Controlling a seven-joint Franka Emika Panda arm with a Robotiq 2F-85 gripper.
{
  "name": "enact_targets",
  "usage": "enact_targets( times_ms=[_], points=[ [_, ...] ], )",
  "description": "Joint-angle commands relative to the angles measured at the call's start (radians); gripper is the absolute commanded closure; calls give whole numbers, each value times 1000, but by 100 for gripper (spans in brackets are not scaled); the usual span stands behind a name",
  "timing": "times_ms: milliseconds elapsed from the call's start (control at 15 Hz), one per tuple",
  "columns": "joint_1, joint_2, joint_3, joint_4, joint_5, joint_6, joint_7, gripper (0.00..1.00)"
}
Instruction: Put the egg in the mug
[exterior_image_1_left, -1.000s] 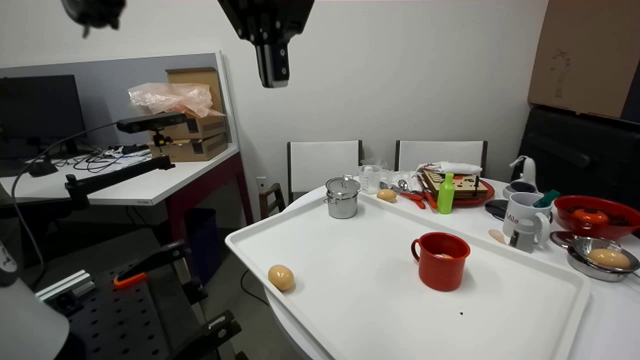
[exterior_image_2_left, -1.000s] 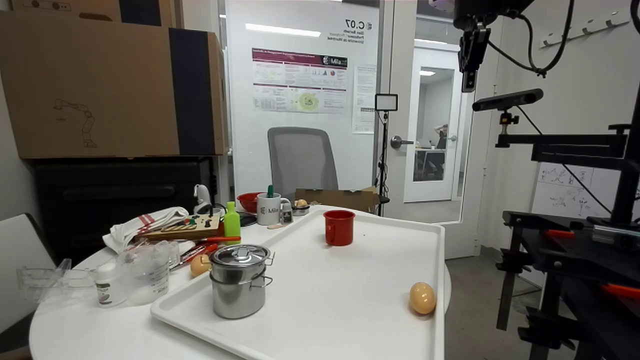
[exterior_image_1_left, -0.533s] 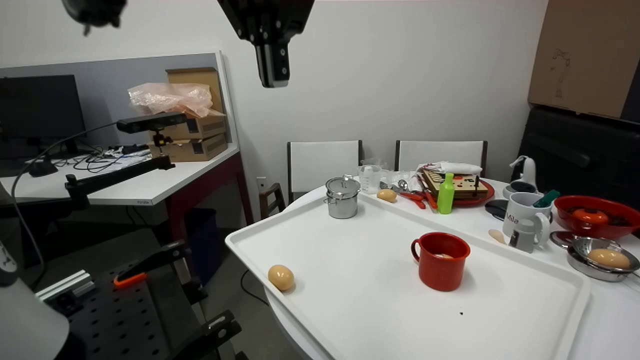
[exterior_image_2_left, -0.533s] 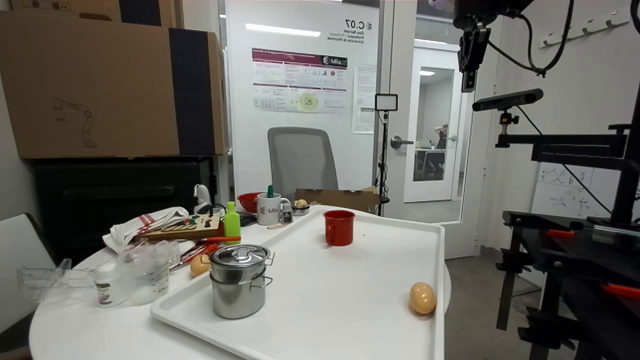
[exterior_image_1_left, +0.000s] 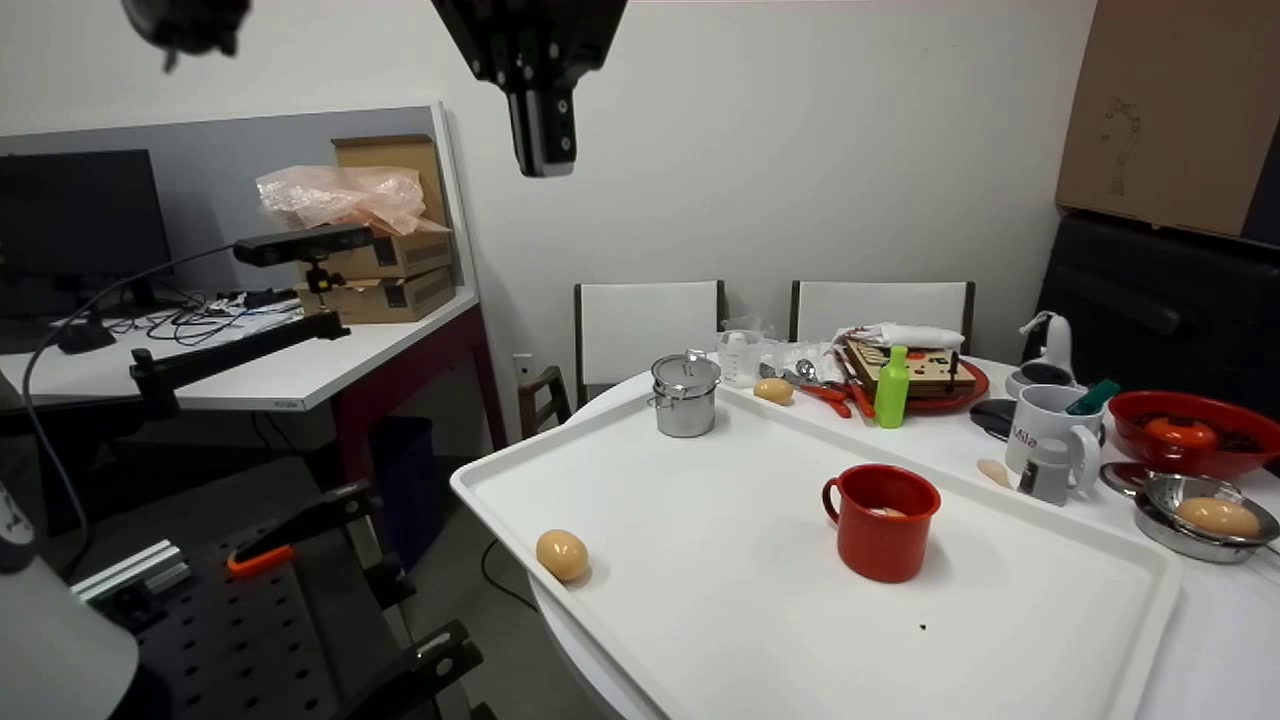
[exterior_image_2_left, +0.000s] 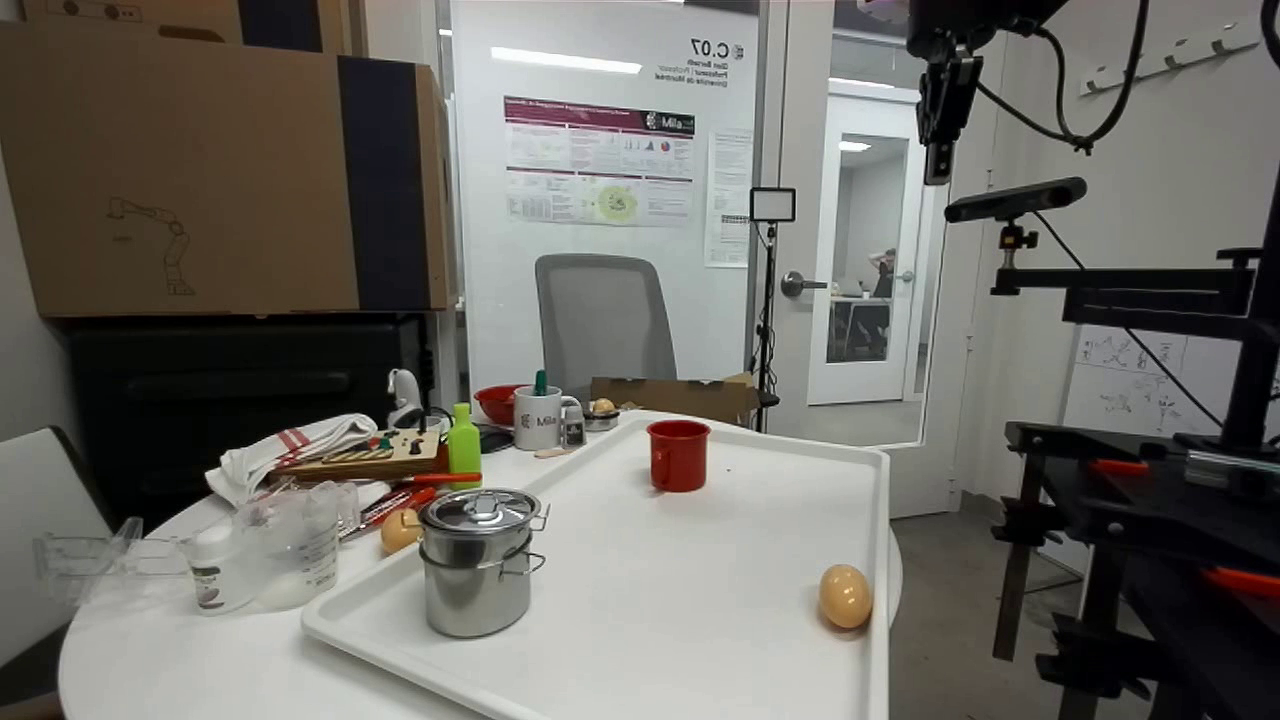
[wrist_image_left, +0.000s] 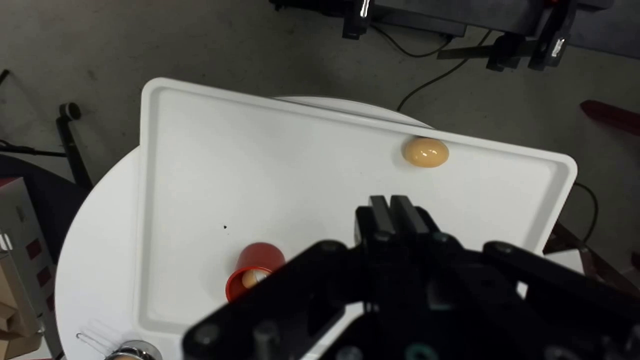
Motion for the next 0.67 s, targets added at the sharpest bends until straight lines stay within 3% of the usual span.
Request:
enact_targets(
  times_ms=[0, 600],
  points=[
    [5, -15, -4, -11, -8, -16, -1, 90],
    [-17, -25, -41, -18, -48, -37, -63, 92]
  ],
)
